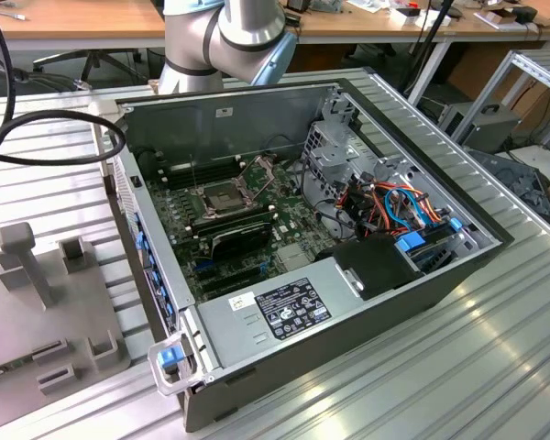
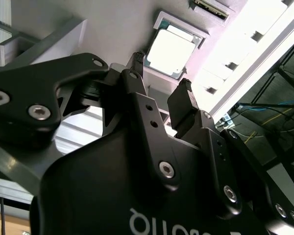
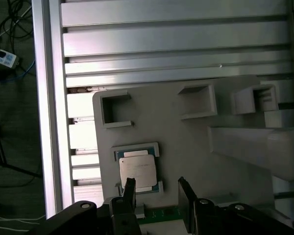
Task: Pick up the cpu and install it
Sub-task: 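Pick up the cpu and move it towards the insertion slot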
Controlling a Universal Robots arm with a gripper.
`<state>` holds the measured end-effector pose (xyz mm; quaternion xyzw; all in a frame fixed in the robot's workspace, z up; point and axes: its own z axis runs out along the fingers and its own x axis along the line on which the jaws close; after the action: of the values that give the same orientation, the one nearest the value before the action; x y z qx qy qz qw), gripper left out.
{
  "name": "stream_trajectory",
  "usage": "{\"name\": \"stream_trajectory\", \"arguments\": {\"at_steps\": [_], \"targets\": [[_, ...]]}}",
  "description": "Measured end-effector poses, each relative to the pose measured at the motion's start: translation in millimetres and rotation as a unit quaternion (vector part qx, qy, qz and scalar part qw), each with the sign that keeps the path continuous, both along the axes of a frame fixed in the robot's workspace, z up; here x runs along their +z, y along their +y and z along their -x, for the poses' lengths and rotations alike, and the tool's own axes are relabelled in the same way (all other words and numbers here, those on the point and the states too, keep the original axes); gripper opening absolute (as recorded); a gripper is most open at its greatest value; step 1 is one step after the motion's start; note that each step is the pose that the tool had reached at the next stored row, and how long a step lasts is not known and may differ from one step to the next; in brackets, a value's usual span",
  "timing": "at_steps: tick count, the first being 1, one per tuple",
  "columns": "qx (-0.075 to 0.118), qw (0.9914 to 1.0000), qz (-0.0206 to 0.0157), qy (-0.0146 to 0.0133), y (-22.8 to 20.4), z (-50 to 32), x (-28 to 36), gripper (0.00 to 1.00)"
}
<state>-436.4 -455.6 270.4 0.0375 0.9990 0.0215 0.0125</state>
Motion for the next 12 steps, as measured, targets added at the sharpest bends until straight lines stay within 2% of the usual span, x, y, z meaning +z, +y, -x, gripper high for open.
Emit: {"name": "stream_trajectory", "arguments": {"at_steps": [12], "targets": [[0.004, 0.99999, 0.0002, 0.0000, -1.3, 0.2, -4.3, 0.48]]}}
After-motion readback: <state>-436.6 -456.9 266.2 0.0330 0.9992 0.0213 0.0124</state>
